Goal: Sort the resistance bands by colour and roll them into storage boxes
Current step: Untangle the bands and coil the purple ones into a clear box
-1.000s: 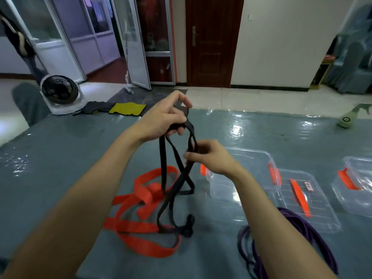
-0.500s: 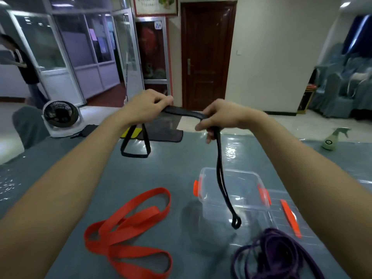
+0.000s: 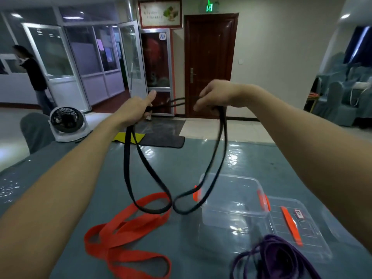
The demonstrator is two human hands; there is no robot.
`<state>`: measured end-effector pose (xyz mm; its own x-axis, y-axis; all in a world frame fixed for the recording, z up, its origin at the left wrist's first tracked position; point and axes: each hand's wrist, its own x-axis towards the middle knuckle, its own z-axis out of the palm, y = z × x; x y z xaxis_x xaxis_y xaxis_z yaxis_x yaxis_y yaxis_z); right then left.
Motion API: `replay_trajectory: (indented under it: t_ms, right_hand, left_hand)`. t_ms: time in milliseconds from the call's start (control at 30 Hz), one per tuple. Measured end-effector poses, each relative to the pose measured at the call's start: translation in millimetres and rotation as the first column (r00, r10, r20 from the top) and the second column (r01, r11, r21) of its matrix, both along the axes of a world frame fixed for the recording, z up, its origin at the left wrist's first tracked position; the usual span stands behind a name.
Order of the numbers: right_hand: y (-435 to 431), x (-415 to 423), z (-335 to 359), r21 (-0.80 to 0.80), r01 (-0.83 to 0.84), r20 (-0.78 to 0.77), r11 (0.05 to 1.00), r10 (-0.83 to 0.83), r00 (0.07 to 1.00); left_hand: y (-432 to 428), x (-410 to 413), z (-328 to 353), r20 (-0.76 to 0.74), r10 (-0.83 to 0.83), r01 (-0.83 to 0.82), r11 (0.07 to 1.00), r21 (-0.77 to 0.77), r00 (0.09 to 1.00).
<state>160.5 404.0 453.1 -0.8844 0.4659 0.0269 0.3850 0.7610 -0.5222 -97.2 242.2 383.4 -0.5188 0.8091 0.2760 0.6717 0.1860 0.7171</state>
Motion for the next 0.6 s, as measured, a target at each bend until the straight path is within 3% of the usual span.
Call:
replay_trajectory:
  t_ms: [67, 133, 233, 467, 600]
  right_hand:
    - [-0.7, -1.4, 7.2, -0.083, -0.016, -0.094, 0.996, 0.008, 0.996]
    - [-6.1, -4.5, 10.9, -0.158, -0.085, -0.007, 0.984, 0.085, 0.996]
    - [-9.8, -5.9, 14.0, -0.267, -0.153, 0.066, 0.951, 0.177, 0.982]
    - [-0.1, -7.7, 27.8, -0.264, -0.097, 0.020, 0.960, 0.106, 0.994]
    - [-4.6, -14.6, 26.8, -0.206, -0.044, 0.300, 0.978, 0.106, 0.948]
  left_hand:
    - [-4.5, 1.4, 0.8, 0.217, -0.167, 0.146, 0.983, 0.108, 0.962]
    - [-4.2, 3.3, 1.9, 0.323, -0.263, 0.207, 0.958, 0.197, 0.909]
    - [1.0, 4.2, -1.8, 0.321, -0.307, 0.249, 0.946, 0.209, 0.896]
    - [10.6, 21.0, -26.4, 0.384, -0.342, 0.279, 0.937, 0.212, 0.858]
    - [20.2, 43.6, -41.7, 0.339, -0.336, 0.280, 0.938, 0.203, 0.879]
